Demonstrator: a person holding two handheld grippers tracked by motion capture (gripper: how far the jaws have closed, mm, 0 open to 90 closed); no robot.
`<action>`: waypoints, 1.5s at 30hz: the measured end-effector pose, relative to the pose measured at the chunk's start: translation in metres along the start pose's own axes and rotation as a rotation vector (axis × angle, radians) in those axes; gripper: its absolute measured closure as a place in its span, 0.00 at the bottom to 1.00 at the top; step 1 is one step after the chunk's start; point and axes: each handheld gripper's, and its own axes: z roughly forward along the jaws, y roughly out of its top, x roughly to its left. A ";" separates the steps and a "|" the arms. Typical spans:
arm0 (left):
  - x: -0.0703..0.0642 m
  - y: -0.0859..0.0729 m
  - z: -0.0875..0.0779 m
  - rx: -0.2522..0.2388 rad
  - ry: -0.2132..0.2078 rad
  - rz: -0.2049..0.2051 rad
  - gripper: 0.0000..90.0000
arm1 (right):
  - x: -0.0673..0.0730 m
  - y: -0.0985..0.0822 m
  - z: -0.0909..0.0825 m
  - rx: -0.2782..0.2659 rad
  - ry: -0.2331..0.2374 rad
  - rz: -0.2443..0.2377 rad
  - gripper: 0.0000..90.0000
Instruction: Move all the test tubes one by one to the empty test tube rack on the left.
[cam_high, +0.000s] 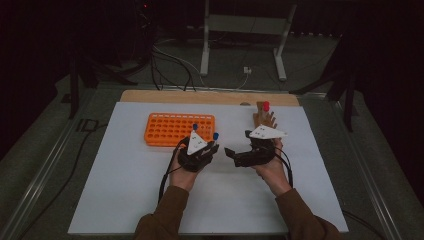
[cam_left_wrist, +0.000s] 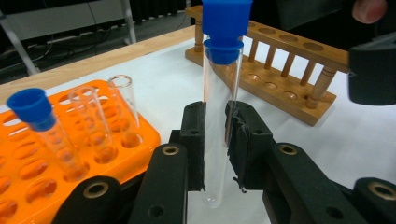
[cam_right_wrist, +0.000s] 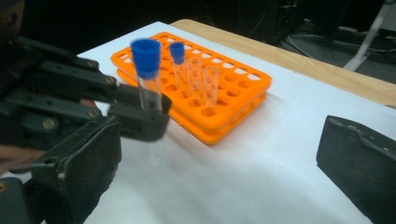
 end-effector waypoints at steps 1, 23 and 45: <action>0.001 0.000 0.000 0.000 -0.004 -0.007 0.85 | 0.000 -0.001 -0.002 -0.006 -0.004 -0.009 0.00; 0.032 0.005 -0.017 -0.038 0.072 -0.047 0.85 | -0.021 -0.023 -0.038 -0.074 -0.093 0.022 0.00; 0.077 -0.001 -0.005 -0.051 0.262 -0.129 0.85 | -0.022 -0.022 -0.041 -0.103 -0.094 0.039 0.00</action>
